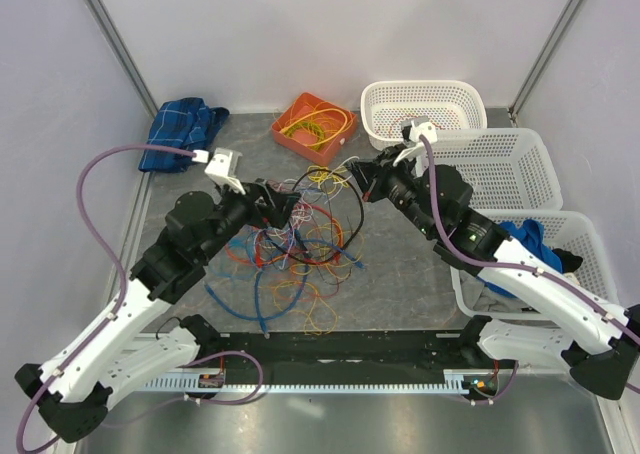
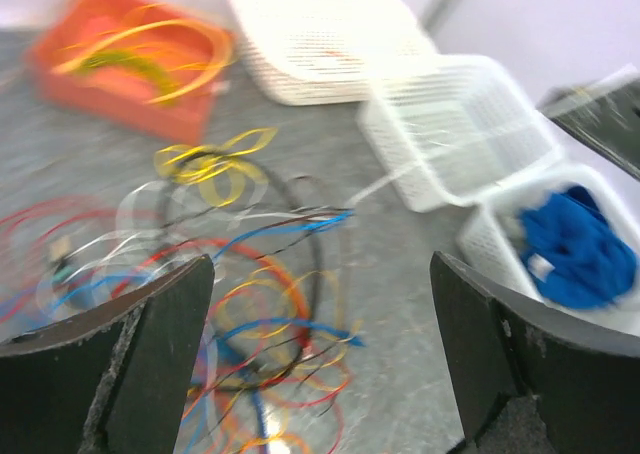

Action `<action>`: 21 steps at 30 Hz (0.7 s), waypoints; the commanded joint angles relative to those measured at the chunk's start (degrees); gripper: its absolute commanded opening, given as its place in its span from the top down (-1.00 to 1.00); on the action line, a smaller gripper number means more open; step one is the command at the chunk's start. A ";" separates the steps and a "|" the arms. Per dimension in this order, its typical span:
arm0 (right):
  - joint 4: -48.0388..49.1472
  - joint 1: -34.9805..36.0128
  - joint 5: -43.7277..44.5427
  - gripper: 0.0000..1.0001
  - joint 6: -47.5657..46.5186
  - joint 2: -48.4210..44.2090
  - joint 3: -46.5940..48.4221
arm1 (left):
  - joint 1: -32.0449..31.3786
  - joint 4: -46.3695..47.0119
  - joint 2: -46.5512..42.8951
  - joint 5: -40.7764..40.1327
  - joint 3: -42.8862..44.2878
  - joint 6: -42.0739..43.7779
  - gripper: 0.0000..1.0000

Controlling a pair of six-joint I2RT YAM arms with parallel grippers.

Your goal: Untangle the cables

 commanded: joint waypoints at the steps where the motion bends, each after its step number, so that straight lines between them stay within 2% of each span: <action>1: -2.76 -0.26 -2.66 1.00 -0.39 -0.85 4.51 | -0.29 15.48 1.56 16.99 -3.66 6.51 -0.89; 6: -4.77 -0.26 -3.37 1.00 0.22 -1.11 5.39 | -0.99 18.20 5.69 18.49 -4.45 11.61 -0.84; 10: -6.45 -0.26 -5.21 1.00 1.80 -0.41 6.62 | -1.60 25.93 5.69 18.84 -7.79 14.60 -0.82; 16: -7.42 -0.26 -9.34 1.00 4.70 0.38 7.94 | -1.61 25.68 10.96 17.52 -4.63 16.37 -0.75; 19: -7.42 -0.08 -11.36 1.00 6.02 0.12 8.12 | -1.61 26.82 13.34 15.86 -4.10 17.50 -0.62; 21: -7.42 -0.17 -12.42 1.00 6.72 -0.32 8.30 | -1.61 26.56 14.65 14.45 -2.88 18.38 -0.40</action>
